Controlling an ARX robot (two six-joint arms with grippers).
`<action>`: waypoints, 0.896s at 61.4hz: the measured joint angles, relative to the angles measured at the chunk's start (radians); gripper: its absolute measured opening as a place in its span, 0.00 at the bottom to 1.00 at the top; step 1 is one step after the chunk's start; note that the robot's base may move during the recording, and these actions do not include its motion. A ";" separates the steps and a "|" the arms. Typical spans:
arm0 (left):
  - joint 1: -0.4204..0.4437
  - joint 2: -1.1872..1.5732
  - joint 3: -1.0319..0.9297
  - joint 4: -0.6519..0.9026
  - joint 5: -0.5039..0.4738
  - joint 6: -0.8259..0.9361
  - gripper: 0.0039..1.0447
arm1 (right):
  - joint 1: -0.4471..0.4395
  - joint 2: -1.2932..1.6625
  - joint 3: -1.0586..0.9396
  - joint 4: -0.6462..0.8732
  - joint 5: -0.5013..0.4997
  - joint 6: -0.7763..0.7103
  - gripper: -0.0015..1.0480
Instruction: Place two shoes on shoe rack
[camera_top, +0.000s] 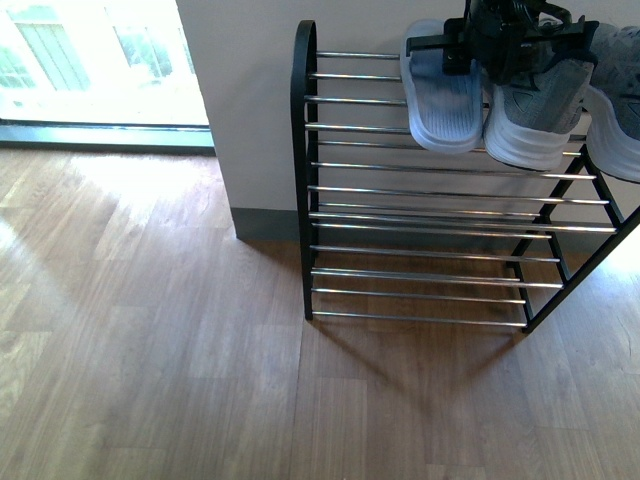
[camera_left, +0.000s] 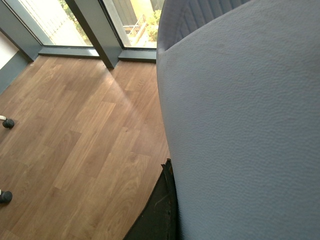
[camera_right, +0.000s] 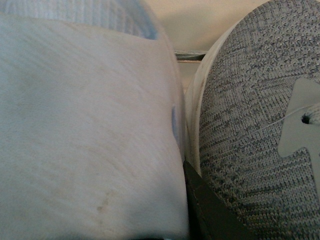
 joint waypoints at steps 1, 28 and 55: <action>0.000 0.000 0.000 0.000 0.000 0.000 0.02 | 0.000 -0.002 -0.006 0.005 -0.003 0.000 0.30; 0.000 0.000 0.000 0.000 0.000 0.000 0.02 | 0.008 -0.278 -0.408 0.274 -0.145 -0.001 0.91; 0.000 0.000 0.000 0.000 0.000 0.000 0.02 | 0.021 -0.903 -1.191 0.748 -0.495 -0.002 0.91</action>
